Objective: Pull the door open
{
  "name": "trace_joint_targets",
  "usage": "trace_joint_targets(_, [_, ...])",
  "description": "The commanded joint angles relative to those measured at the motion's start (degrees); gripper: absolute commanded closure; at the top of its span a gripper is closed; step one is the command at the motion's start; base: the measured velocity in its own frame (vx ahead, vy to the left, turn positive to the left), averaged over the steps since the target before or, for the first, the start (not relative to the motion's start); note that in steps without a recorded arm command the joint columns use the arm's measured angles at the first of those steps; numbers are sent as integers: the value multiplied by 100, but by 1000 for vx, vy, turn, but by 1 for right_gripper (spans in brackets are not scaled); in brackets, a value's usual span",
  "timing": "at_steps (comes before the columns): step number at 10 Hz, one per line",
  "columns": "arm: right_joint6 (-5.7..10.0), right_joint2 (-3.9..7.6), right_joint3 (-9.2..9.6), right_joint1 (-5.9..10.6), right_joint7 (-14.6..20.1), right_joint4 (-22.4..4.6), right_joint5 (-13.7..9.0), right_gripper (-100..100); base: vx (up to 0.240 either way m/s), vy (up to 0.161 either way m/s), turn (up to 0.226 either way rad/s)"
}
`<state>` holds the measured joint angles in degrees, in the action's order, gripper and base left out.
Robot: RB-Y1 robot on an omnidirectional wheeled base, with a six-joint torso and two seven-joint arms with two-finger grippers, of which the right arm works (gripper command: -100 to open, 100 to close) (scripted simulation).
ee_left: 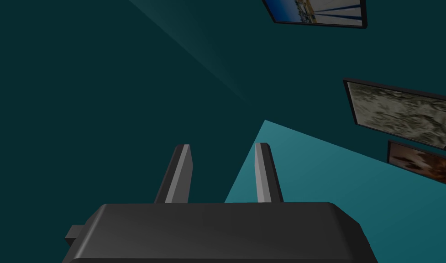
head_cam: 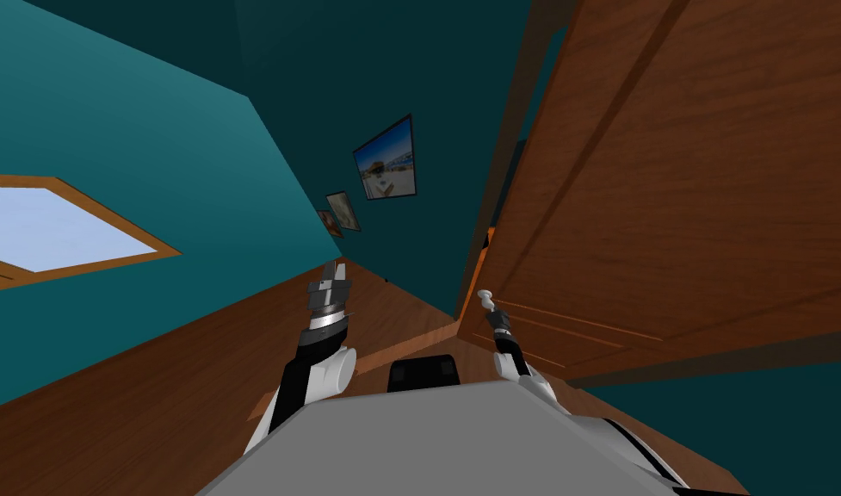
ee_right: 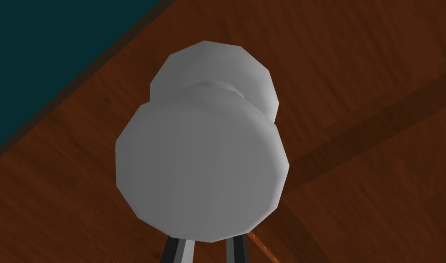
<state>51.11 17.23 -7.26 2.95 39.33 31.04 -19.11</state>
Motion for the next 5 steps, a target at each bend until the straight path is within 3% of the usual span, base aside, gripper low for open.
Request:
trace_joint_targets(1, [85,16,130,99,275,40,-69,100,-18,-2,14])
trace_joint_targets(5, [85,16,130,99,275,40,-69,100,-8,2,3])
